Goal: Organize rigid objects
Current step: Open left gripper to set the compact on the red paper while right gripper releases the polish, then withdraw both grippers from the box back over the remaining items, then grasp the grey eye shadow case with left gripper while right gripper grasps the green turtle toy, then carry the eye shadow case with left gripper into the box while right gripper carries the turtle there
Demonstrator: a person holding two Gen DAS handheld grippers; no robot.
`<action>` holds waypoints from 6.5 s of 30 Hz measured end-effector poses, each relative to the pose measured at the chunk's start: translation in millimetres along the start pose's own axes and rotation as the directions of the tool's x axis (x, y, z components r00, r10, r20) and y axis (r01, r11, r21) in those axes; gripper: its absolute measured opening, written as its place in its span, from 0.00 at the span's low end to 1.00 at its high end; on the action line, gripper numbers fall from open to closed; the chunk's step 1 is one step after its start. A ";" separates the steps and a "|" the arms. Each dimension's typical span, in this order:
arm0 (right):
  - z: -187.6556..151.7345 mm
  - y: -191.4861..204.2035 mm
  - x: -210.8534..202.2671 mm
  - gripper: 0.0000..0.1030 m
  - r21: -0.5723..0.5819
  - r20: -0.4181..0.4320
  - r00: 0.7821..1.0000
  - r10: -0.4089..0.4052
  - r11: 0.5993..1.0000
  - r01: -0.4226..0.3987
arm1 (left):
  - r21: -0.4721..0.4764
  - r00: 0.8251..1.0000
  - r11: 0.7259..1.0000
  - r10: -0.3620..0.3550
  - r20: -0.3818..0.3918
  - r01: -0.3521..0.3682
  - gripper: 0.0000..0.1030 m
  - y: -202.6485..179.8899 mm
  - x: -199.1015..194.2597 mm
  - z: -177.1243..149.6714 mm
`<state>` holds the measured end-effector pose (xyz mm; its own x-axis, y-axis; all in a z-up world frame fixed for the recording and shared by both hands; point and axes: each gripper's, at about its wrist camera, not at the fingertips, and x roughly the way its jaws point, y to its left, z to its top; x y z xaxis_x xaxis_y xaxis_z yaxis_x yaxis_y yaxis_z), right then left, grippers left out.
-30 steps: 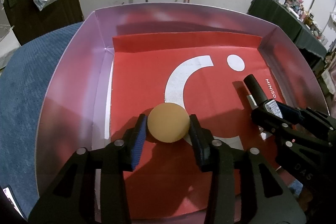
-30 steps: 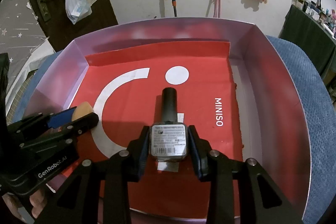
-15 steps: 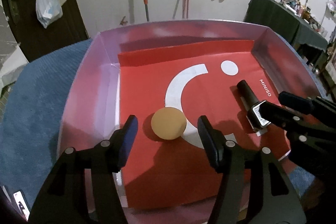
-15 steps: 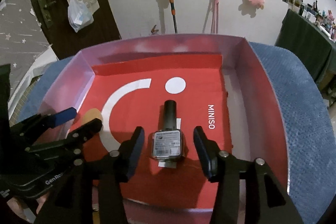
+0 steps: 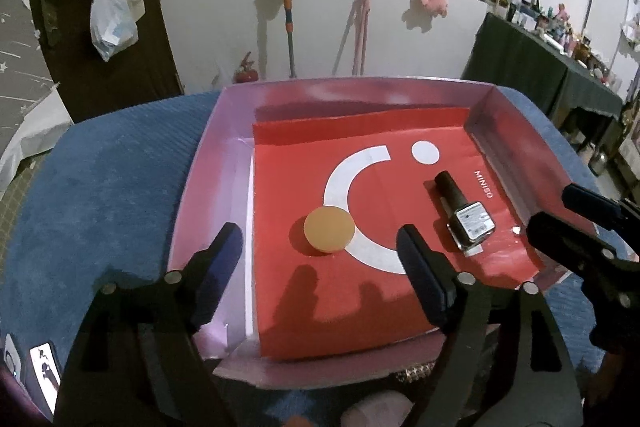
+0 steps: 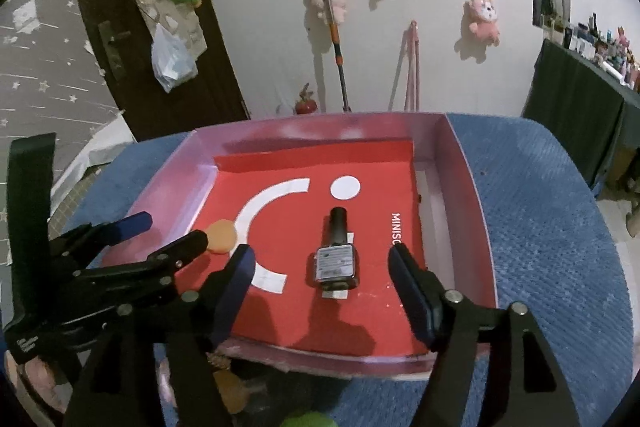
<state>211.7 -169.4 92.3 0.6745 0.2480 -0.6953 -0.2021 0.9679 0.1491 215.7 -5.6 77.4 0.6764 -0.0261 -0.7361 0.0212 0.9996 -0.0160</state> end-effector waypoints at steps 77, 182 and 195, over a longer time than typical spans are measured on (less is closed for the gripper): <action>-170.7 22.4 -74.4 0.88 -0.030 0.135 0.991 0.000 1.000 0.004 | -0.094 0.998 0.994 -0.063 0.005 0.063 1.00 27.9 -69.8 -165.1; -43.3 -3.9 26.5 0.48 0.041 -0.108 0.988 0.112 0.993 -0.108 | 0.000 0.974 0.979 -0.203 -0.096 0.204 0.47 0.2 17.3 -35.1; -38.3 -2.7 43.1 0.48 0.012 -0.142 0.988 0.053 0.999 -0.052 | 0.004 0.978 0.986 -0.162 -0.132 0.164 0.47 1.2 36.2 -37.6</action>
<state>214.1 -162.8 35.0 0.5549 0.2905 -0.7795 -0.2282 0.9543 0.1932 212.5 -5.1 25.3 0.5609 -0.1866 -0.8066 0.1349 0.9818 -0.1334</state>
